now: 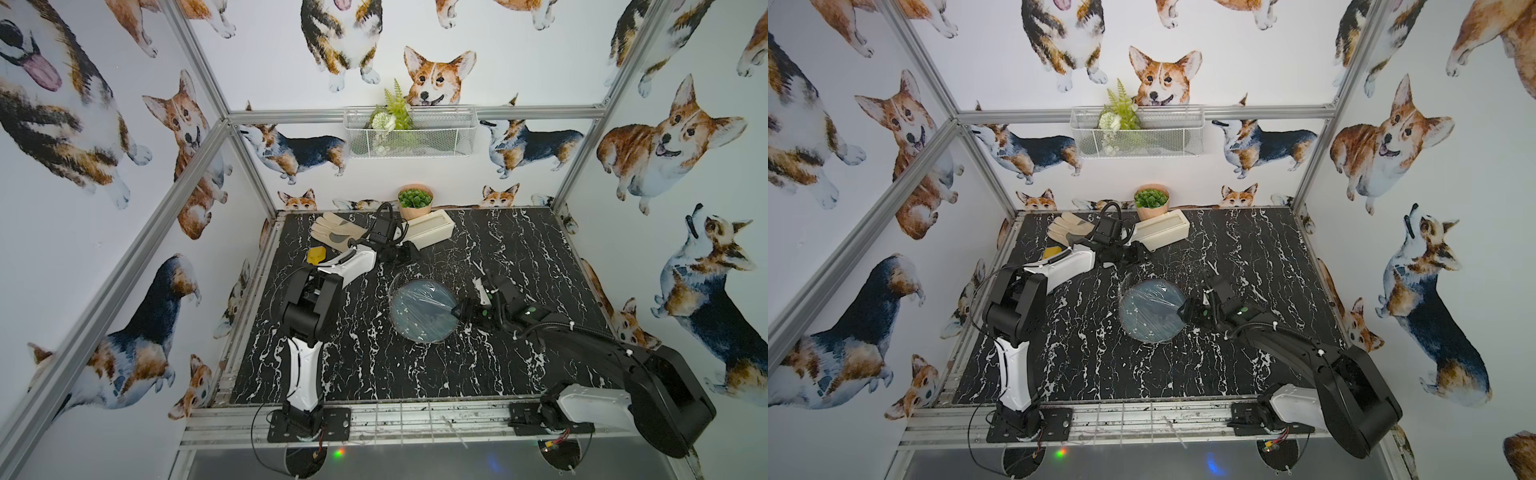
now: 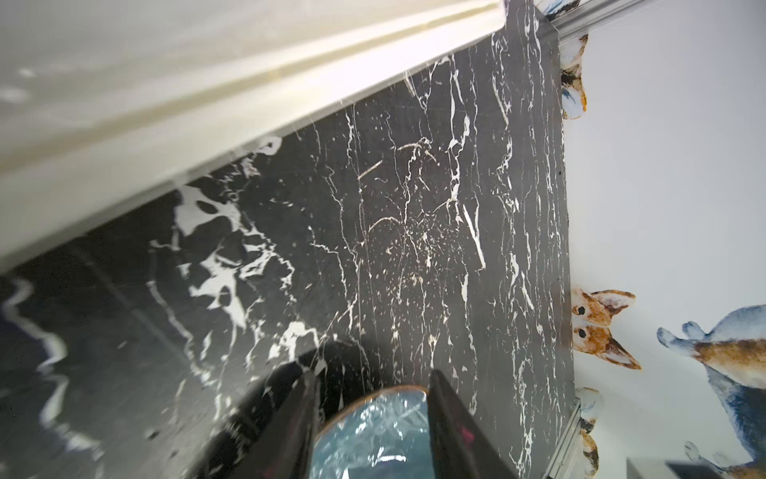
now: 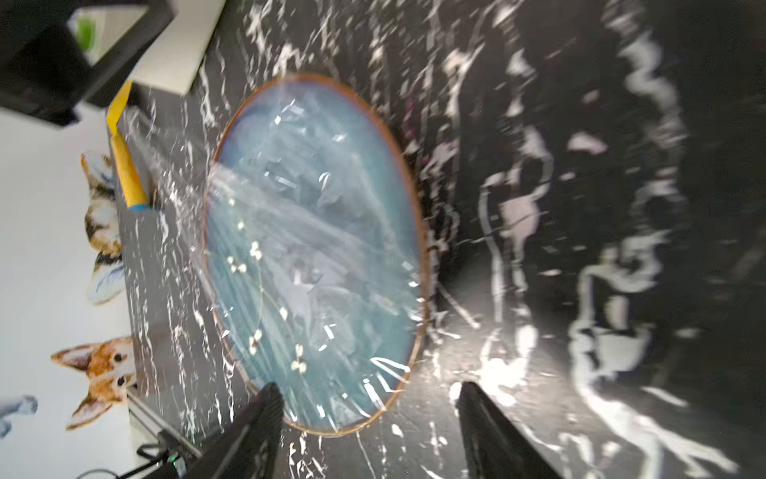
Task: Wrap the plate with plastic wrap
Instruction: Adjust the plate at the center of the board, then cover the plate with plastic wrap.
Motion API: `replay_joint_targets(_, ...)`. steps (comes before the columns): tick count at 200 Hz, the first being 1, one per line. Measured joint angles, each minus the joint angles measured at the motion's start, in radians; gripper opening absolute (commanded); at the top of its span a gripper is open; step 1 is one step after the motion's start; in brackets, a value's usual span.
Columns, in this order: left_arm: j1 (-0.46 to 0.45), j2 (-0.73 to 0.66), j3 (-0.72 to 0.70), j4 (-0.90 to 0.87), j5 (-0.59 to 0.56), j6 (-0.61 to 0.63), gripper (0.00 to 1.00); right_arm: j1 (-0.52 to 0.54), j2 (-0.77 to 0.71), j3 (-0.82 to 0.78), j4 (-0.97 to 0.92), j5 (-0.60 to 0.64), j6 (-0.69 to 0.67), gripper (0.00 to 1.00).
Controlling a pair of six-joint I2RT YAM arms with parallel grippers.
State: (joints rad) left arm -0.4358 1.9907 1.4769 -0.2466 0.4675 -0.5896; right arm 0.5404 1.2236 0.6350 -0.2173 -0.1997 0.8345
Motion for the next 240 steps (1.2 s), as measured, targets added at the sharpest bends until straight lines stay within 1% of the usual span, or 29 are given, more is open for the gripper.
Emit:
replay_joint_targets(14, 0.019, -0.06, 0.001, -0.062, -0.035, 0.051, 0.48, -0.08, 0.048, 0.074, -0.057, 0.013, -0.05, 0.46)
replay_joint_targets(27, 0.028, -0.105, -0.007, -0.112, -0.084, 0.096, 0.48, -0.095, 0.128, 0.184, -0.104, 0.003, -0.114, 0.4)
replay_joint_targets(32, 0.029, -0.12, -0.015, -0.134, -0.104, 0.113, 0.48, -0.095, 0.163, 0.231, -0.116, -0.003, -0.139, 0.39)
replay_joint_targets(48, 0.029, -0.146, -0.046, -0.201, -0.164, 0.151, 0.48, -0.085, 0.291, 0.388, -0.16, -0.011, -0.22, 0.41)
replay_joint_targets(66, 0.029, -0.163, -0.099, -0.251, -0.216, 0.174, 0.48, -0.044, 0.432, 0.565, -0.238, 0.023, -0.305, 0.44)
replay_joint_targets(82, 0.029, -0.172, -0.144, -0.271, -0.238, 0.183, 0.48, 0.006, 0.555, 0.722, -0.311, 0.07, -0.377, 0.48)
replay_joint_targets(96, 0.029, -0.173, -0.17, -0.274, -0.247, 0.184, 0.47, 0.044, 0.65, 0.843, -0.378, 0.121, -0.428, 0.49)
replay_joint_targets(119, 0.029, -0.172, -0.195, -0.267, -0.255, 0.185, 0.47, 0.084, 0.766, 0.98, -0.469, 0.187, -0.492, 0.49)
replay_joint_targets(131, 0.029, -0.171, -0.202, -0.261, -0.253, 0.181, 0.46, 0.1, 0.805, 1.022, -0.501, 0.216, -0.519, 0.49)
replay_joint_targets(154, 0.029, -0.167, -0.208, -0.248, -0.248, 0.174, 0.46, 0.115, 0.835, 1.047, -0.541, 0.251, -0.553, 0.48)
replay_joint_targets(212, 0.029, -0.15, -0.229, -0.221, -0.229, 0.159, 0.45, 0.121, 0.867, 1.048, -0.555, 0.249, -0.574, 0.45)
replay_joint_targets(240, 0.029, -0.146, -0.241, -0.201, -0.218, 0.15, 0.45, 0.129, 0.869, 1.045, -0.549, 0.22, -0.573, 0.43)
